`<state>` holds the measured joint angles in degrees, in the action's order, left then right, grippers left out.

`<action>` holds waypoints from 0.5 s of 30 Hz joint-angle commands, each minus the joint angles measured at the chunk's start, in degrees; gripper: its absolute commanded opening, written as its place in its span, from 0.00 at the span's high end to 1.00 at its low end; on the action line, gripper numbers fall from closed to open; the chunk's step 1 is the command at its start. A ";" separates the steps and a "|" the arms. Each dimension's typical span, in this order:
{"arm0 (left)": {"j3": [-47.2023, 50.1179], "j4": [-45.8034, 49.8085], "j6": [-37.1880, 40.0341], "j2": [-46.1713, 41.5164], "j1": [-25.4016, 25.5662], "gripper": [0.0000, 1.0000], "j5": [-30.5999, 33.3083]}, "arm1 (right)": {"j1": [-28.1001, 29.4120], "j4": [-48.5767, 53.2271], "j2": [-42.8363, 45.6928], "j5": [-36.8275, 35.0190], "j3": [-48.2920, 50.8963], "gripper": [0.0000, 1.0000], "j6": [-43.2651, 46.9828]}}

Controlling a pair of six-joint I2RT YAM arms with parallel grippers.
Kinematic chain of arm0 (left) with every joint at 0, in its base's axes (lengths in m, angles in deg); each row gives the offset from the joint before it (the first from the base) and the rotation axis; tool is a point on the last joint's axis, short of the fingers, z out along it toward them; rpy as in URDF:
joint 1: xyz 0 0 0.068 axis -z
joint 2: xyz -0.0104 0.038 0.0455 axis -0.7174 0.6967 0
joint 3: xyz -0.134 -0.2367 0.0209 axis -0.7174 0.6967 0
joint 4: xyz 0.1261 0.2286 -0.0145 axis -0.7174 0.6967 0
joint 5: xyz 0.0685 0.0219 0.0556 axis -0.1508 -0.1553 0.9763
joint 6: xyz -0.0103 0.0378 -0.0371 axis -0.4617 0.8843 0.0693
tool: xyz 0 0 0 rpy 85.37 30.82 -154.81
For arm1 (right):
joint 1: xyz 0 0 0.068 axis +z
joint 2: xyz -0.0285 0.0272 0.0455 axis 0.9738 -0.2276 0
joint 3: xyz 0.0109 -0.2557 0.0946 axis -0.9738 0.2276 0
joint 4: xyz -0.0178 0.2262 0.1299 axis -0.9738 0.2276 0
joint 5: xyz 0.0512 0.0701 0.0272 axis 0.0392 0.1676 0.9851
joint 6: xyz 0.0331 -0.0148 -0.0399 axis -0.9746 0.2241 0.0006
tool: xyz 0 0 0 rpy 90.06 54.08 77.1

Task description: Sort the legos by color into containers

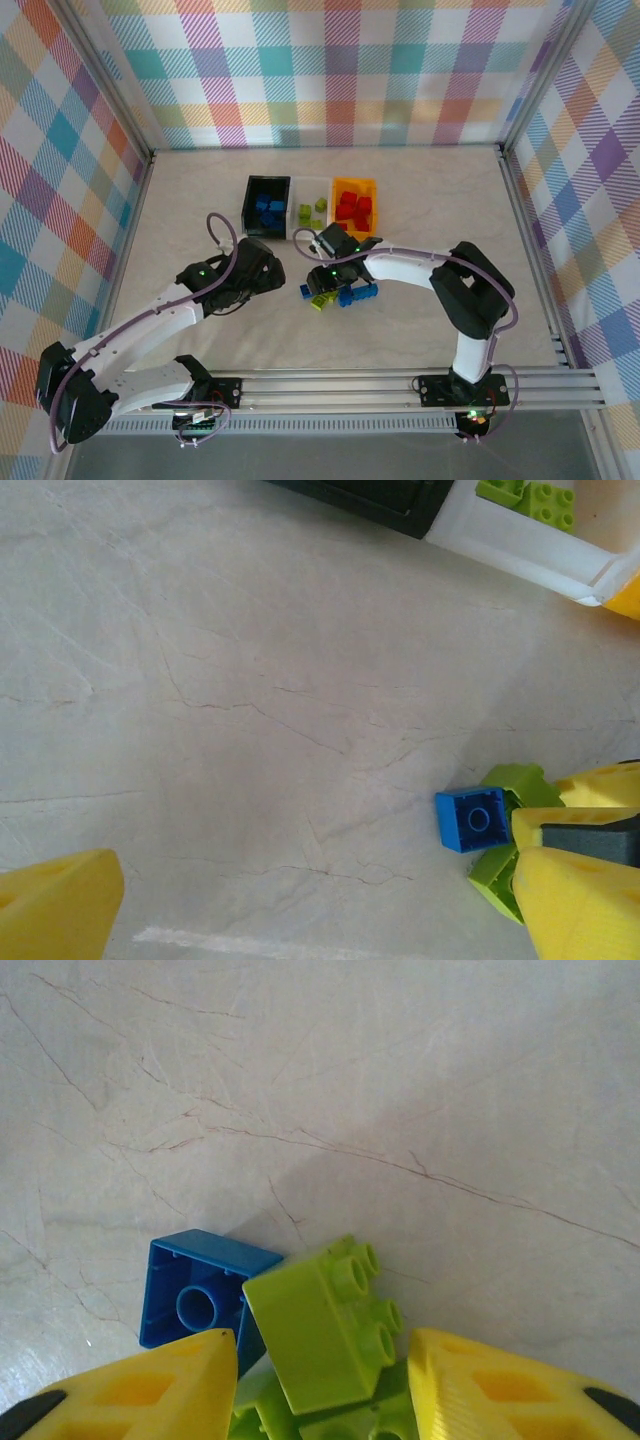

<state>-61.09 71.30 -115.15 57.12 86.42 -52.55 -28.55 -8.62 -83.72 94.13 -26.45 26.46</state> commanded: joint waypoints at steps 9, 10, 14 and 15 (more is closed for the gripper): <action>0.66 0.19 -0.54 -0.46 -1.12 0.00 -0.14 | 0.66 0.29 0.04 -2.49 -1.34 0.69 0.92; 0.78 0.28 -0.65 -0.58 -1.11 0.00 0.06 | 0.66 0.18 0.45 -2.64 -1.34 0.71 0.87; 1.01 -0.11 -0.23 -1.10 -1.20 0.00 0.25 | 0.57 0.37 2.85 -3.87 -1.16 0.75 0.57; 1.03 -0.41 0.19 -1.03 -1.20 0.00 -0.20 | 0.49 0.60 3.83 -4.26 -1.25 0.76 0.56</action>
<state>-60.89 71.26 -115.13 57.09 85.80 -52.75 -28.22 -8.23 -83.70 91.26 -27.15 27.05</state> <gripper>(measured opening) 0.998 0.259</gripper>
